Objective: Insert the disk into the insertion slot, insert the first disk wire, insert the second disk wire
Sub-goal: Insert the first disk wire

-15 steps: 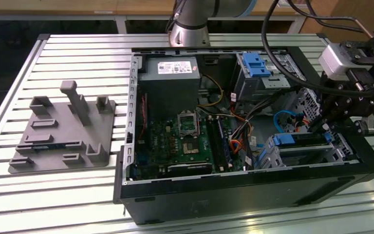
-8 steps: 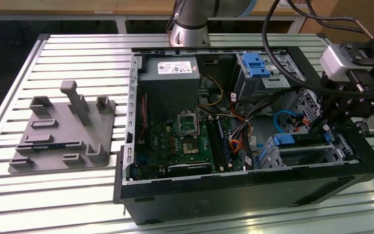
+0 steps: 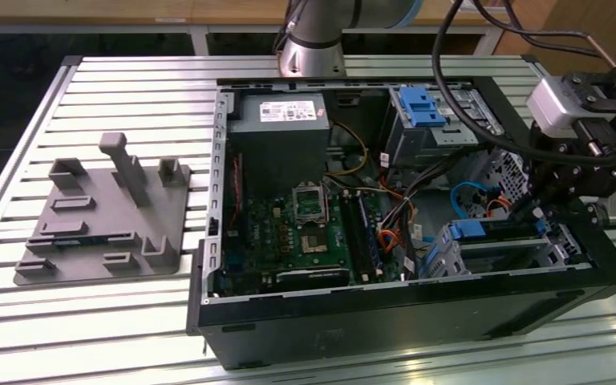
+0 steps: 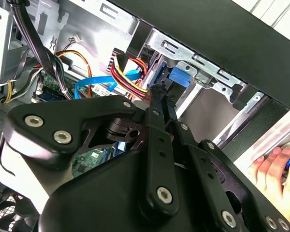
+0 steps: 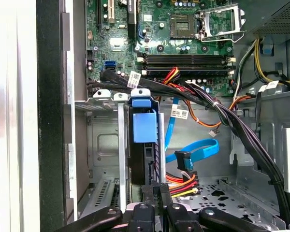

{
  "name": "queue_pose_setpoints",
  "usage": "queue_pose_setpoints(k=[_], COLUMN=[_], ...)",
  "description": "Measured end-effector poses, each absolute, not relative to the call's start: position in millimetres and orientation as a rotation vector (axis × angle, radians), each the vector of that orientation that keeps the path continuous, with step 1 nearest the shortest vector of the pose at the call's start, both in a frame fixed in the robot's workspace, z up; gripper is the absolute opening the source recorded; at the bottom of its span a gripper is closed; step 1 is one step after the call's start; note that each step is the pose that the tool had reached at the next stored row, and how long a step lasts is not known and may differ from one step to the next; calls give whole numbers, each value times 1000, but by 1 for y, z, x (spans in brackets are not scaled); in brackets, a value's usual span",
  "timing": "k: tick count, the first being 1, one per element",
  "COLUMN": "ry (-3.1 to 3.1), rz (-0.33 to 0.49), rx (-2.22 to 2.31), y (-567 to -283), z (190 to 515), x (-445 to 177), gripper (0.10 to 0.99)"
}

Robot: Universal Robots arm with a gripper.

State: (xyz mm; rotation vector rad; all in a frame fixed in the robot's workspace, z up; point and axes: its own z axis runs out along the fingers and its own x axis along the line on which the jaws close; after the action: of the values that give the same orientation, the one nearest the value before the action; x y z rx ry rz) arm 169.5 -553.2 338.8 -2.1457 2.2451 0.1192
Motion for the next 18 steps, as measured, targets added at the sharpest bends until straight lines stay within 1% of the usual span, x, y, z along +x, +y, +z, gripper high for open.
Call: queue_pose_setpoints(k=[18], ry=[2245], rz=[119], rx=[-2146], y=[-553], z=[335], x=[169], gripper=[165])
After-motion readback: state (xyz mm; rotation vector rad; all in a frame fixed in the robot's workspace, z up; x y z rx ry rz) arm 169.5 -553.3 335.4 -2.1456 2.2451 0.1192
